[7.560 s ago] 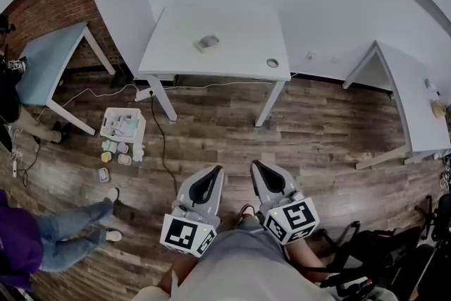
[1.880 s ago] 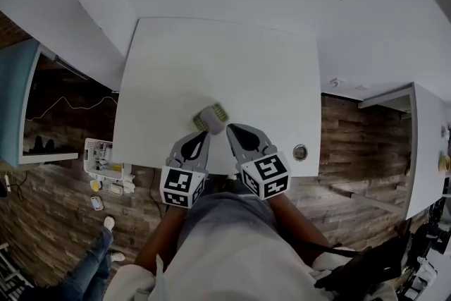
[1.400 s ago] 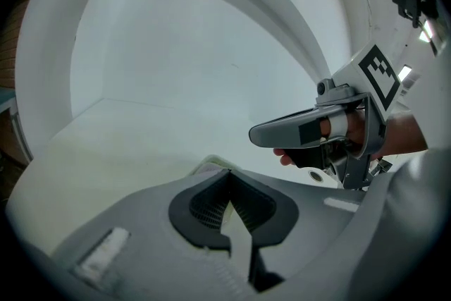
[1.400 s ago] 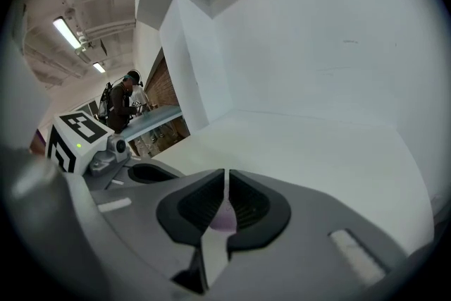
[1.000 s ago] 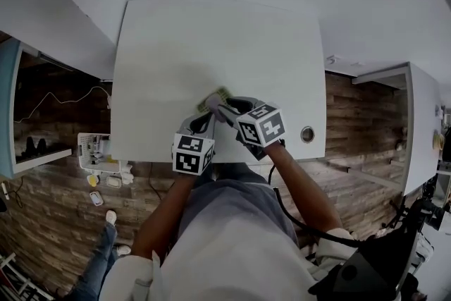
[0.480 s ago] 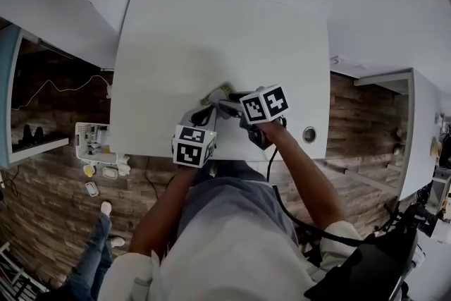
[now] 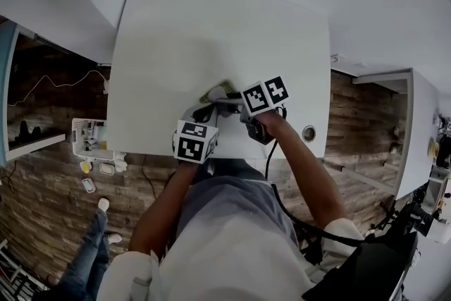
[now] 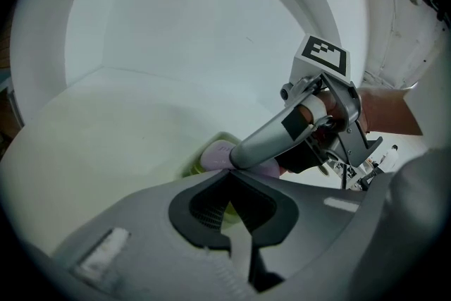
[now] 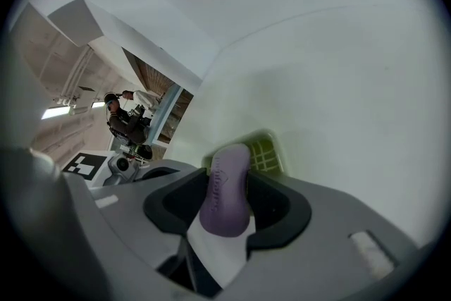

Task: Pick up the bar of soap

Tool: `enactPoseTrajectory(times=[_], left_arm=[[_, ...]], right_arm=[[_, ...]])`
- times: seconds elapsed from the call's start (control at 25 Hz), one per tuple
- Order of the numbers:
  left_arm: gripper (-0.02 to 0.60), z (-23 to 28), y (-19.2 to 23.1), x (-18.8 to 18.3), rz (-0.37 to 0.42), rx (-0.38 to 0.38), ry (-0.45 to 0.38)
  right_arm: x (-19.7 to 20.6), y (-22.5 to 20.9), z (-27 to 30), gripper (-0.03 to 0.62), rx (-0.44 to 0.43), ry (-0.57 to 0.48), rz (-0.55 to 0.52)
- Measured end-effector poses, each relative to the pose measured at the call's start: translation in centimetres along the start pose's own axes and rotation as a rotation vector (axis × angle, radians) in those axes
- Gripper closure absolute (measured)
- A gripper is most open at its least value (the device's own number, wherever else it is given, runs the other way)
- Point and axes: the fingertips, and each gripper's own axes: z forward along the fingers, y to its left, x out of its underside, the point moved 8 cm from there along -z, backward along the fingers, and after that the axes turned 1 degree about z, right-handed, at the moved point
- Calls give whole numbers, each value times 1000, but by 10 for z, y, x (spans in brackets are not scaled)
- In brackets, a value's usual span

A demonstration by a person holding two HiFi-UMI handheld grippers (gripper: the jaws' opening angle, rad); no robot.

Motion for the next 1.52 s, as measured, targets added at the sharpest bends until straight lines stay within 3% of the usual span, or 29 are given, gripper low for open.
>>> enactPoseTrajectory(times=[0.64, 0.96, 1.52], left_arm=[[580, 0, 0, -1, -23, -9, -2], [581, 0, 1, 0, -4, -18, -3], [581, -7, 8, -1, -102, -3, -35]], right_arm=[[-16, -4, 8, 418, -53, 242, 53], [-19, -5, 12, 419, -63, 302, 65], [1, -4, 2, 425, -188, 109, 199]])
